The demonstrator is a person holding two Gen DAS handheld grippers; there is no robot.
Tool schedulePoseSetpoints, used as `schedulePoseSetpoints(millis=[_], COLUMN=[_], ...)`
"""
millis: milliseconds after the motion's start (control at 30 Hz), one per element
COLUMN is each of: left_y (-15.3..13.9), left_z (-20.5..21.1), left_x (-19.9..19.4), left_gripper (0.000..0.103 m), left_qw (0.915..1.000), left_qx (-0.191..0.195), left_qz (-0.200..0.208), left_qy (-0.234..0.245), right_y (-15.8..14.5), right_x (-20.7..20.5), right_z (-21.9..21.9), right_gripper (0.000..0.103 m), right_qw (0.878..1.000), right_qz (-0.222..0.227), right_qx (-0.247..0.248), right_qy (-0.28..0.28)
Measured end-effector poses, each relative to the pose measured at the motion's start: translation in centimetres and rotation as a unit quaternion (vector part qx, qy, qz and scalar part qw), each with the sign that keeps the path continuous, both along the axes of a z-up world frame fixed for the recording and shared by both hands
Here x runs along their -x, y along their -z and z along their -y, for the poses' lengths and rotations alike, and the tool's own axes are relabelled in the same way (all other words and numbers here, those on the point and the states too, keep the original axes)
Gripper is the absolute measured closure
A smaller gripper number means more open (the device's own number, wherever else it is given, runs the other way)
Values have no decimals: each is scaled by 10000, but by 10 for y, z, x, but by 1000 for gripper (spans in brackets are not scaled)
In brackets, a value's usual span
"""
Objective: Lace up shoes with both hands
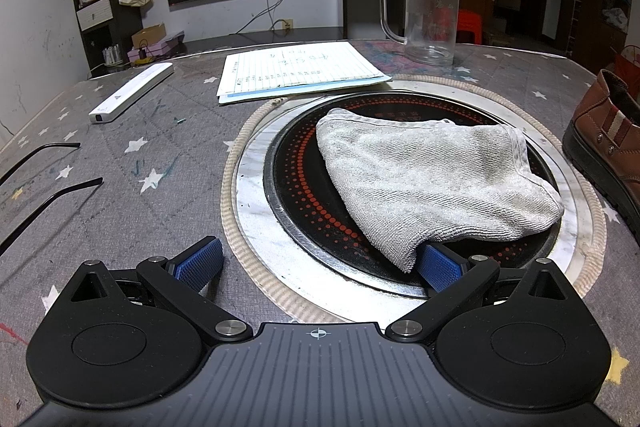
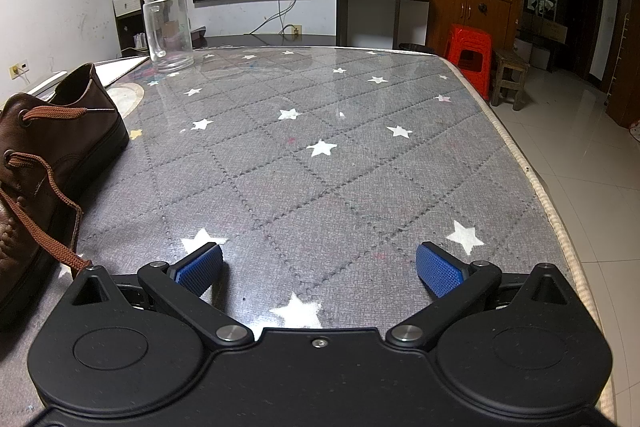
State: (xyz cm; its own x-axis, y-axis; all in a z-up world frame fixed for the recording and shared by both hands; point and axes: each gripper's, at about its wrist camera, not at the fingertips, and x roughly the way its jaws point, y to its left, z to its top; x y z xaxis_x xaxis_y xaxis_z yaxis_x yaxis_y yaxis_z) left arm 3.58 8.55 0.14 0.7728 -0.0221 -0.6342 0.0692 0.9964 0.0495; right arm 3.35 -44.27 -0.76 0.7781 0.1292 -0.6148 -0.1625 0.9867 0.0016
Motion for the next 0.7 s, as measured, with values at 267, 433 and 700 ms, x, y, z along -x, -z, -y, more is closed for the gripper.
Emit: schedulePoseSetpoints(millis=[267, 433, 700], left_y=[0, 0, 0], left_z=[-1, 0, -2], left_x=[-1, 0, -1], left_gripper=[0, 0, 0], left_qw=[10000, 10000, 10000], left_qx=[0, 0, 0], left_qz=[0, 0, 0], left_qy=[0, 0, 0], right_y=[0, 0, 0], right_x=[0, 0, 0], right_z=[0, 0, 0], right_gripper=[0, 0, 0], right_qw=[10000, 10000, 10000], right_qz=[0, 0, 0], right_qx=[0, 0, 0], right_qy=[0, 0, 0])
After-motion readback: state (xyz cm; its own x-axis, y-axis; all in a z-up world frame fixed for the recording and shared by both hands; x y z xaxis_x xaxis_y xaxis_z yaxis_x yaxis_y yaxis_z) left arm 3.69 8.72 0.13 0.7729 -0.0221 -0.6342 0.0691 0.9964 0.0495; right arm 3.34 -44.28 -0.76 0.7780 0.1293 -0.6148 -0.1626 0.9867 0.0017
